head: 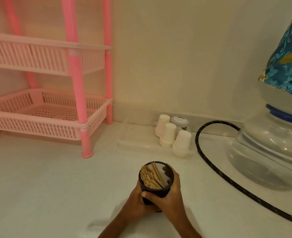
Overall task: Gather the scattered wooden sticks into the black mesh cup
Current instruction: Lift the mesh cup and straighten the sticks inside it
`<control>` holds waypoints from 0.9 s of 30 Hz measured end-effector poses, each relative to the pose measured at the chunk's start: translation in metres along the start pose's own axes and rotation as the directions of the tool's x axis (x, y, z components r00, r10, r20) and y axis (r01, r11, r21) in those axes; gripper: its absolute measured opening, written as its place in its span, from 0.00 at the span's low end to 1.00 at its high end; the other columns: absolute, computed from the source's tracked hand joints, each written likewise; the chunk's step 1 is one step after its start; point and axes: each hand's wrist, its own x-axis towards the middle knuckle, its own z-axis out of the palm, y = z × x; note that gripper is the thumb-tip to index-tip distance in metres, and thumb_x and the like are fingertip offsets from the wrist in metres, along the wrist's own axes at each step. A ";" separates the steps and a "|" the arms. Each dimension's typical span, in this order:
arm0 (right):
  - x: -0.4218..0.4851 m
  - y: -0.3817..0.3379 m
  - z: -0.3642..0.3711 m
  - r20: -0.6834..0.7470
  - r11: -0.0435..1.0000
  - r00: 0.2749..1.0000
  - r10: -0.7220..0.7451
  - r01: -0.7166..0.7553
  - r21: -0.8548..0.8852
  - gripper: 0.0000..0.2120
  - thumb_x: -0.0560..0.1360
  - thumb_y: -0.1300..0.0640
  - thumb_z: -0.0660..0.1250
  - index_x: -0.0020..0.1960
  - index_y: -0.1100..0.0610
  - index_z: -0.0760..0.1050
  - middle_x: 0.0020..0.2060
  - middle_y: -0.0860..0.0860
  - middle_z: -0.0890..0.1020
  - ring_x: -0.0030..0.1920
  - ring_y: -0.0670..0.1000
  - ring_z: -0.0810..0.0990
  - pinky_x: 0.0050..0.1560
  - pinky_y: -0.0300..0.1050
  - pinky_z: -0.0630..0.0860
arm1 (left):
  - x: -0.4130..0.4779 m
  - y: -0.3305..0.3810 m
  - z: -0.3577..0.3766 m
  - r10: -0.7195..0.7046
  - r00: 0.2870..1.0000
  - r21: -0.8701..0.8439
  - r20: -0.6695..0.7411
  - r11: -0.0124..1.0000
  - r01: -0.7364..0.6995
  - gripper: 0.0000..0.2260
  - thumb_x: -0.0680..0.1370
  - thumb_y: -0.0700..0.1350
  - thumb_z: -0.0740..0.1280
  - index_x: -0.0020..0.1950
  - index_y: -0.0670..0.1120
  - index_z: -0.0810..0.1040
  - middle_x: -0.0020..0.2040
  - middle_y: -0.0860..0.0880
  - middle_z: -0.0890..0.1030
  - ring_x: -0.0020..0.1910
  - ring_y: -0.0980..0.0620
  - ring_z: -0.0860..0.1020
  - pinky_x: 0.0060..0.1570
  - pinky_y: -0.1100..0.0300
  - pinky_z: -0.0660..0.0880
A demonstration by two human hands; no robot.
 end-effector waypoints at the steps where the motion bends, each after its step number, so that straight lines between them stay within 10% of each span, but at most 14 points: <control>1: 0.002 -0.002 -0.007 0.073 0.999 0.997 0.022 -0.025 0.044 0.43 0.51 0.50 0.80 0.61 0.44 0.64 0.60 0.46 0.73 0.62 0.44 0.72 0.56 0.31 0.72 | 0.001 -0.002 -0.002 -0.043 0.999 -0.053 0.032 0.998 0.044 0.49 0.55 0.67 0.74 0.68 0.44 0.64 0.66 0.44 0.72 0.65 0.53 0.73 0.46 0.76 0.74; 7: 0.019 -0.016 -0.040 0.418 0.993 0.902 0.105 -0.116 0.001 0.41 0.53 0.57 0.78 0.62 0.44 0.64 0.58 0.40 0.75 0.57 0.35 0.75 0.51 0.27 0.73 | 0.011 -0.002 -0.010 -0.095 0.972 0.035 0.213 0.995 0.090 0.30 0.63 0.43 0.78 0.57 0.61 0.67 0.58 0.63 0.71 0.55 0.69 0.73 0.49 0.81 0.70; 11: 0.021 -0.014 -0.037 0.131 0.995 0.988 0.082 -0.088 0.046 0.43 0.49 0.55 0.83 0.58 0.44 0.67 0.57 0.44 0.76 0.59 0.46 0.75 0.59 0.40 0.73 | 0.010 0.001 -0.010 -0.098 0.983 0.002 0.157 0.995 0.099 0.35 0.68 0.44 0.75 0.65 0.61 0.57 0.64 0.61 0.65 0.65 0.64 0.65 0.57 0.80 0.64; 16: 0.021 -0.007 -0.028 0.011 1.000 1.000 0.029 -0.029 -0.009 0.40 0.51 0.61 0.82 0.57 0.44 0.66 0.55 0.42 0.76 0.56 0.41 0.75 0.53 0.26 0.71 | 0.010 0.003 -0.013 -0.126 0.990 -0.161 0.065 0.978 0.135 0.27 0.74 0.37 0.67 0.64 0.57 0.58 0.70 0.51 0.63 0.69 0.55 0.63 0.70 0.55 0.61; 24: 0.022 -0.010 -0.016 -0.137 1.000 0.990 0.018 -0.015 0.018 0.42 0.54 0.62 0.82 0.62 0.52 0.65 0.58 0.49 0.75 0.59 0.48 0.74 0.60 0.38 0.73 | 0.016 0.007 -0.011 -0.158 0.987 -0.200 0.012 0.967 0.157 0.41 0.56 0.72 0.66 0.63 0.55 0.60 0.67 0.53 0.66 0.65 0.56 0.66 0.64 0.58 0.62; 27: 0.020 -0.012 -0.010 -0.043 1.000 0.999 0.001 -0.001 0.007 0.43 0.51 0.58 0.83 0.60 0.46 0.65 0.57 0.46 0.74 0.59 0.45 0.73 0.55 0.32 0.72 | 0.018 0.003 -0.008 -0.195 0.979 -0.243 -0.067 0.954 0.173 0.17 0.71 0.56 0.64 0.58 0.55 0.67 0.62 0.55 0.72 0.66 0.51 0.69 0.58 0.72 0.70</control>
